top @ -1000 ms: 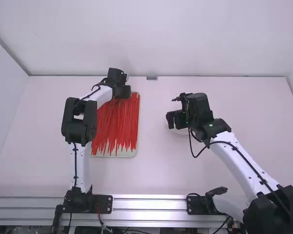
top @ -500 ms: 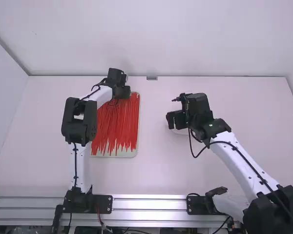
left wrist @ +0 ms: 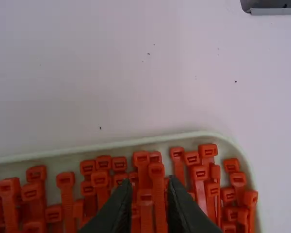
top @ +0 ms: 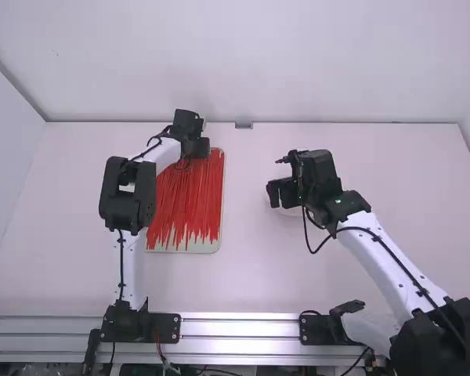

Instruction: Fasten the cable tie

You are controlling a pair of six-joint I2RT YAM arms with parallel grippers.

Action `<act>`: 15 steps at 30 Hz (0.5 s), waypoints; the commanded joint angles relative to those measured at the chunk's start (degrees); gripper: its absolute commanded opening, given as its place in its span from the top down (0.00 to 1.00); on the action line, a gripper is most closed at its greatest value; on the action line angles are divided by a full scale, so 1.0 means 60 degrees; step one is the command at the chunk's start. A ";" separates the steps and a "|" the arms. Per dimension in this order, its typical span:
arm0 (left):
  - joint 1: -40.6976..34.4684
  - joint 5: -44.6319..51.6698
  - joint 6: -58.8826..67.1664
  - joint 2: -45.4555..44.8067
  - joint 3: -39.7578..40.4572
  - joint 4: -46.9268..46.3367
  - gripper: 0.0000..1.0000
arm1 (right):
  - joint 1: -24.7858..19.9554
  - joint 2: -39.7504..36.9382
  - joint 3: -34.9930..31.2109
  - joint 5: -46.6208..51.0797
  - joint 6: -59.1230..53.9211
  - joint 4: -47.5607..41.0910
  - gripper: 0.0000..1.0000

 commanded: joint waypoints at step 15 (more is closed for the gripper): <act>-0.0091 -0.0044 0.0007 0.0113 -0.0404 0.0033 0.76 | 0.0007 0.0047 0.0280 0.0051 -0.0007 -0.0007 0.00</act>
